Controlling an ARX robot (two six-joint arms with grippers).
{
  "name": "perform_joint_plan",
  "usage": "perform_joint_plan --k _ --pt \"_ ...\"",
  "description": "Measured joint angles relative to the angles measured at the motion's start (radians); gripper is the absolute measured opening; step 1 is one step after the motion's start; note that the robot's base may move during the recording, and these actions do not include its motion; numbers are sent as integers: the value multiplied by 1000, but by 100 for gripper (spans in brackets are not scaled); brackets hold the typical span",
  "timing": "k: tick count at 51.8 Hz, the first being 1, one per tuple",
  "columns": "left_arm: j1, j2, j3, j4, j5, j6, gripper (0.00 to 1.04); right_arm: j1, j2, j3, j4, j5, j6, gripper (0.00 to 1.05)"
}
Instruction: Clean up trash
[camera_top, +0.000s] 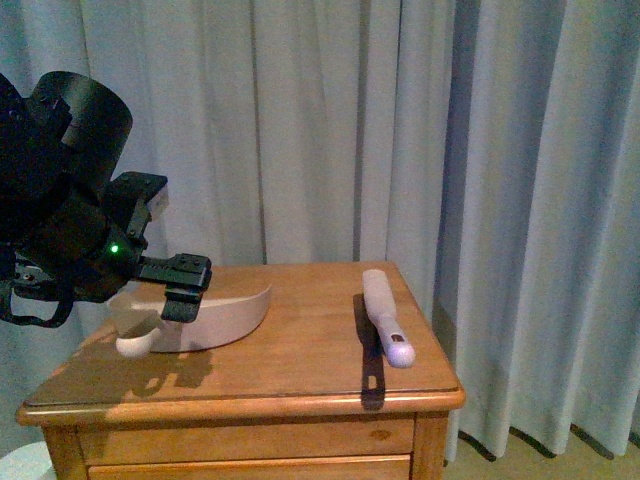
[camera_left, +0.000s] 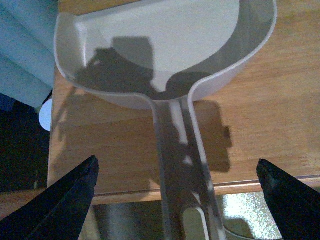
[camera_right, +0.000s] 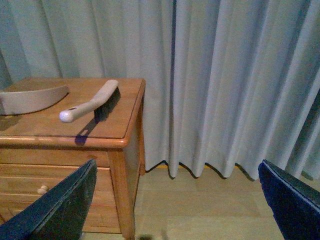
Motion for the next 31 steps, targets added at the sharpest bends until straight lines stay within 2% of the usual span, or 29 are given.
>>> perform_joint_plan --k 31 --pt "13 98 56 -31 8 -2 97 0 0 0 0 0 0 97"
